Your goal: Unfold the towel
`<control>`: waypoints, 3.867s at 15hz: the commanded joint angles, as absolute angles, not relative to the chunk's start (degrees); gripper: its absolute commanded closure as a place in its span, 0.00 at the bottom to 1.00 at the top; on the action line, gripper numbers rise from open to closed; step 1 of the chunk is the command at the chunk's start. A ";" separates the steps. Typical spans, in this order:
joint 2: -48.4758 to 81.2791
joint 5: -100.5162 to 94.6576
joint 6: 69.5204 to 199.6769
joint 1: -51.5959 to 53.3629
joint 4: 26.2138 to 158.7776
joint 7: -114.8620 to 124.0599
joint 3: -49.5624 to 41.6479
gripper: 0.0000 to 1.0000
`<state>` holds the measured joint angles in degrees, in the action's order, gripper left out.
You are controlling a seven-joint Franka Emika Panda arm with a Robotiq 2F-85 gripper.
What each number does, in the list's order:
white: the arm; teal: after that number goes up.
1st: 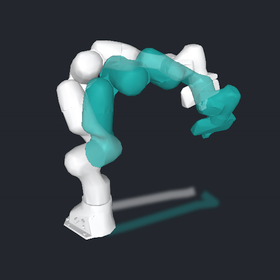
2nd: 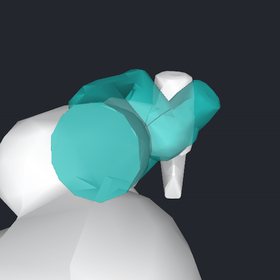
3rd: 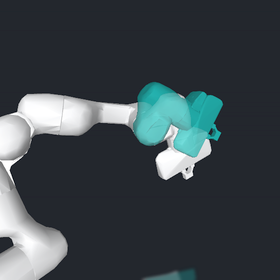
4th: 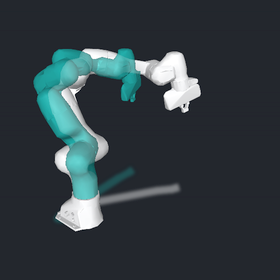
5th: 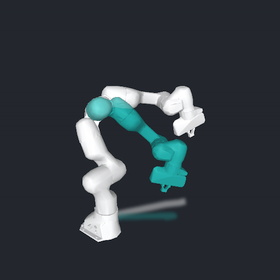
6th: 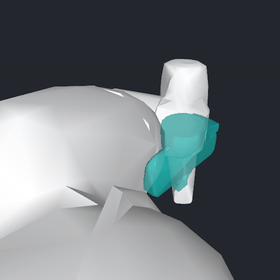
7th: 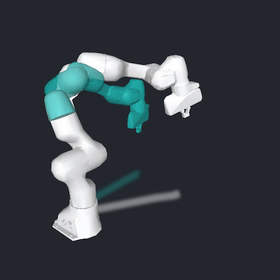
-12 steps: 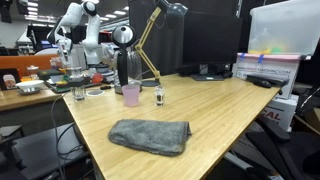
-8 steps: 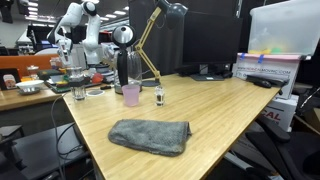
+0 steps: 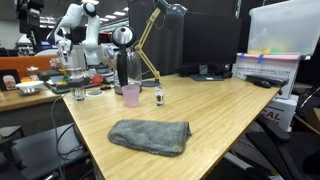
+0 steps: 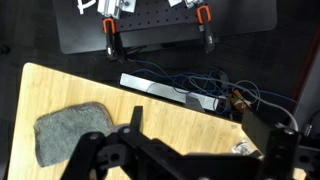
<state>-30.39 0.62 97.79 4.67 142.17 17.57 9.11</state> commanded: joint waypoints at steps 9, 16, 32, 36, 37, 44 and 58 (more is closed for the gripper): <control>-34.03 -0.18 97.63 -2.06 147.84 17.15 3.62 0.00; -30.62 0.05 103.12 -4.80 147.93 20.20 2.06 0.00; -15.36 0.30 114.82 -12.74 149.44 27.38 -6.07 0.00; -15.50 0.31 114.82 -12.68 149.44 27.38 -6.09 0.00; -15.50 0.31 114.82 -12.69 149.44 27.38 -6.10 0.00; -10.64 2.00 119.46 -15.23 149.75 35.29 -8.79 0.00; -2.14 15.67 140.81 -17.75 156.33 53.18 -16.82 0.00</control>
<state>-2.19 13.49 135.51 -17.25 154.11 48.97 -16.65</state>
